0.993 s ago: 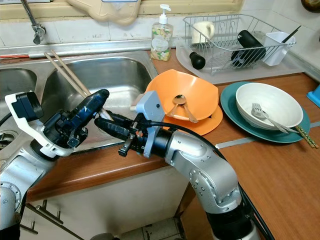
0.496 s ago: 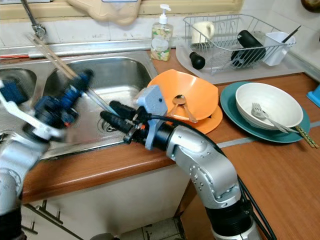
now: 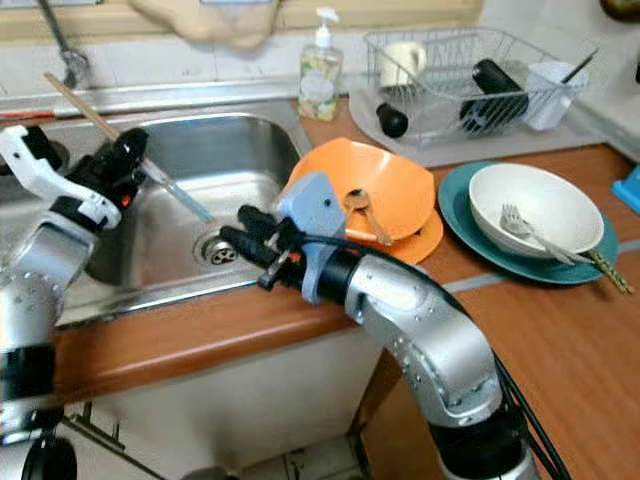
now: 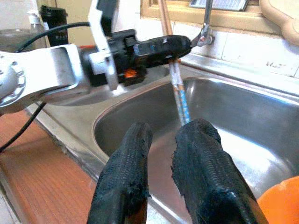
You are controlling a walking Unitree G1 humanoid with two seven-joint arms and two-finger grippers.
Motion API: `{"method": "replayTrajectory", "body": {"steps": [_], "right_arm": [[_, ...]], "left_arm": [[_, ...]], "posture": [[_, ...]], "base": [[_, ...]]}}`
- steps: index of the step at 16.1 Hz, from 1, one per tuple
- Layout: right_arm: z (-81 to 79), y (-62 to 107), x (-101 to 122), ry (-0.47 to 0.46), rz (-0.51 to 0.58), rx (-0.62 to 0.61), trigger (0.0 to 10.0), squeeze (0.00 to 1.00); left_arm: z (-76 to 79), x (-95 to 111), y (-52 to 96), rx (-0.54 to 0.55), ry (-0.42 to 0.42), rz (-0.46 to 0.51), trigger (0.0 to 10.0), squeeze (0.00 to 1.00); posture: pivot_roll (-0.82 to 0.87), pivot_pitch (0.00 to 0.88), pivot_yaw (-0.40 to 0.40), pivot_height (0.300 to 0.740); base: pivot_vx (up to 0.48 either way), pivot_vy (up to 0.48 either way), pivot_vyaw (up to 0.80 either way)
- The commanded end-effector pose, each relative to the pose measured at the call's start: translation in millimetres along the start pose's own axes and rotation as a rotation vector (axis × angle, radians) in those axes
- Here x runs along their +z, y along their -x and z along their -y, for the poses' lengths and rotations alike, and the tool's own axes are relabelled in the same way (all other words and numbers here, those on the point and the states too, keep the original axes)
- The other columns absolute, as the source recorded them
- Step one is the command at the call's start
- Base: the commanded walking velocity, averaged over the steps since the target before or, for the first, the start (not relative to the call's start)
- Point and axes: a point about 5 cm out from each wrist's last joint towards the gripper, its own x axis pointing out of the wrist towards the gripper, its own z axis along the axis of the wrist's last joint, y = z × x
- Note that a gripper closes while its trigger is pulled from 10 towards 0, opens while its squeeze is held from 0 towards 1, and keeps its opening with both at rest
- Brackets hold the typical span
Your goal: Kitchen organization
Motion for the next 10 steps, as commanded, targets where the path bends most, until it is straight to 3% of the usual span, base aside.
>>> {"method": "replayTrajectory", "body": {"steps": [1,2,3,4,5,8,10], "right_arm": [[-3.8,1.5,1,0.013,-0.012,-0.014,10.0,0.00],[-5.3,2.1,-1,0.013,-0.025,-0.036,10.0,0.00],[-6.1,2.2,-2,0.011,-0.032,-0.052,10.0,0.00],[-6.2,2.1,-2,0.010,-0.034,-0.064,10.0,0.00],[-6.1,1.8,-3,0.011,-0.036,-0.072,10.0,0.00],[-5.0,2.0,-2,0.022,-0.040,-0.085,10.0,0.00],[-4.2,1.9,-1,0.029,-0.041,-0.094,10.0,0.00]], "left_arm": [[-8.4,2,-5.1,0.078,-0.037,-0.009,8.9,0.00],[-20.7,-1,-12.0,0.191,-0.073,-0.048,10.0,0.00],[-29.5,-5,-15.1,0.265,-0.107,-0.089,10.0,0.00],[-37.2,-9,-16.6,0.335,-0.126,-0.129,10.0,0.54],[-45.8,-13,-15.9,0.414,-0.133,-0.161,10.0,1.00],[-55.9,-19,-14.5,0.485,-0.142,-0.187,10.0,1.00],[-58.9,-19,-15.5,0.525,-0.205,-0.178,10.0,1.00]], "posture": [[-0.07,0.000,0.032,0.740],[-0.07,0.000,0.039,0.740],[-0.07,0.000,0.041,0.740],[-0.07,0.000,0.042,0.740],[-0.06,0.000,0.042,0.740],[-0.06,0.000,0.040,0.740],[-0.05,0.000,0.039,0.740]], "base": [[0.000,0.000,0.00],[0.000,0.000,0.00],[0.000,0.000,0.00],[0.000,0.000,0.00],[0.000,0.000,0.00],[0.000,0.000,0.00],[0.000,0.000,0.00]]}}
